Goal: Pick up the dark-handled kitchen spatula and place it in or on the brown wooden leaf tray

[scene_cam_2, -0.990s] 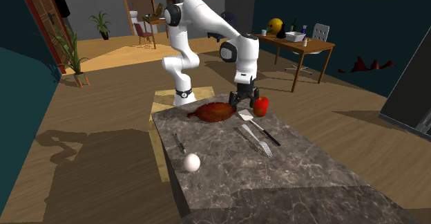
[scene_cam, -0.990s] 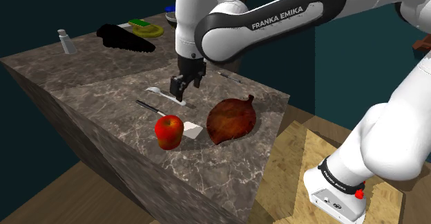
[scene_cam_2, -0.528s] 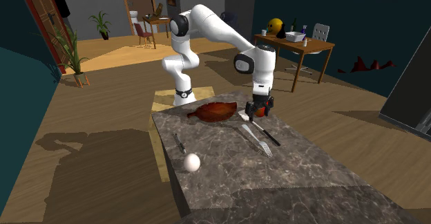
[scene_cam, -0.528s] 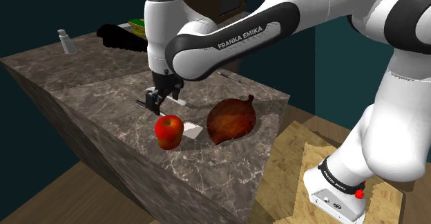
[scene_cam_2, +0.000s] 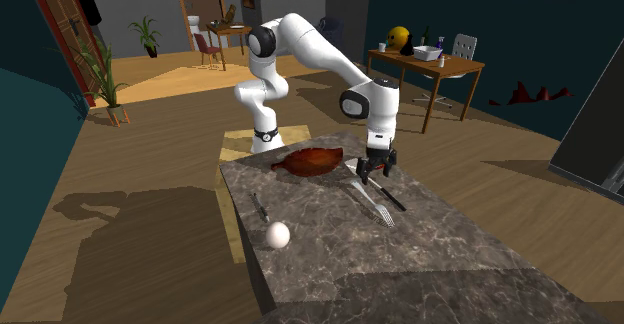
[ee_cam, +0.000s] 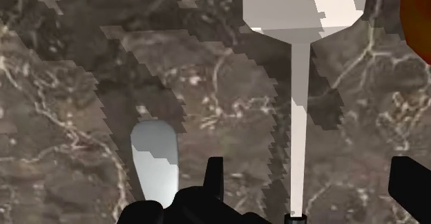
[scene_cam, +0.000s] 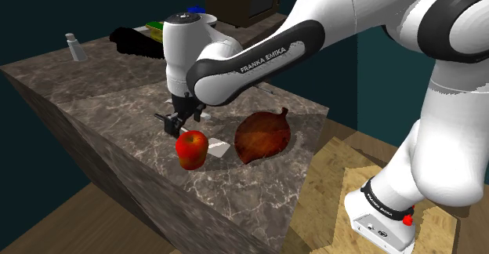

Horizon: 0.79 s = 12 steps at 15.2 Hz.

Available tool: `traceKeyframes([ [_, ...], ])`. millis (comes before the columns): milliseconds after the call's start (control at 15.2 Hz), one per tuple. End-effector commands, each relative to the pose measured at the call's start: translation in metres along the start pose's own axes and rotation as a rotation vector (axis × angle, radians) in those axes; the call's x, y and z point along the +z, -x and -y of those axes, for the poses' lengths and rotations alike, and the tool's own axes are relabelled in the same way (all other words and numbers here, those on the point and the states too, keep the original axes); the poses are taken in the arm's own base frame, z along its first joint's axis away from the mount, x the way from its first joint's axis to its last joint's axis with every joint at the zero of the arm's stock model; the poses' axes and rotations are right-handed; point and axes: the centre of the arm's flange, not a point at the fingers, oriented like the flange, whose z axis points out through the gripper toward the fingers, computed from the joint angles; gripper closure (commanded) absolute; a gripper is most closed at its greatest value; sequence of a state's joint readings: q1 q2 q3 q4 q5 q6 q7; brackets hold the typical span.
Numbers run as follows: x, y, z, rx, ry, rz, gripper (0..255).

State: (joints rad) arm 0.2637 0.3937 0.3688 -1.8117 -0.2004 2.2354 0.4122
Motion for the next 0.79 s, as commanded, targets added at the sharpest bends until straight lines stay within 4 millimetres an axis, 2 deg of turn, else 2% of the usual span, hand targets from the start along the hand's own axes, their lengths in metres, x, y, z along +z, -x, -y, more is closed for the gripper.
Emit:
traceKeyframes([
  [0, 0.0043, -0.0008, -0.0003, 0.000, 0.000, -0.001, 0],
  [396, 0.0043, -0.0008, -0.0003, 0.000, 0.000, -0.001, 0],
  [462, 0.0043, -0.0008, -0.0003, 0.000, 0.000, -0.001, 255],
  [726, 0.0043, -0.0008, -0.0003, 0.000, 0.000, -0.001, 255],
])
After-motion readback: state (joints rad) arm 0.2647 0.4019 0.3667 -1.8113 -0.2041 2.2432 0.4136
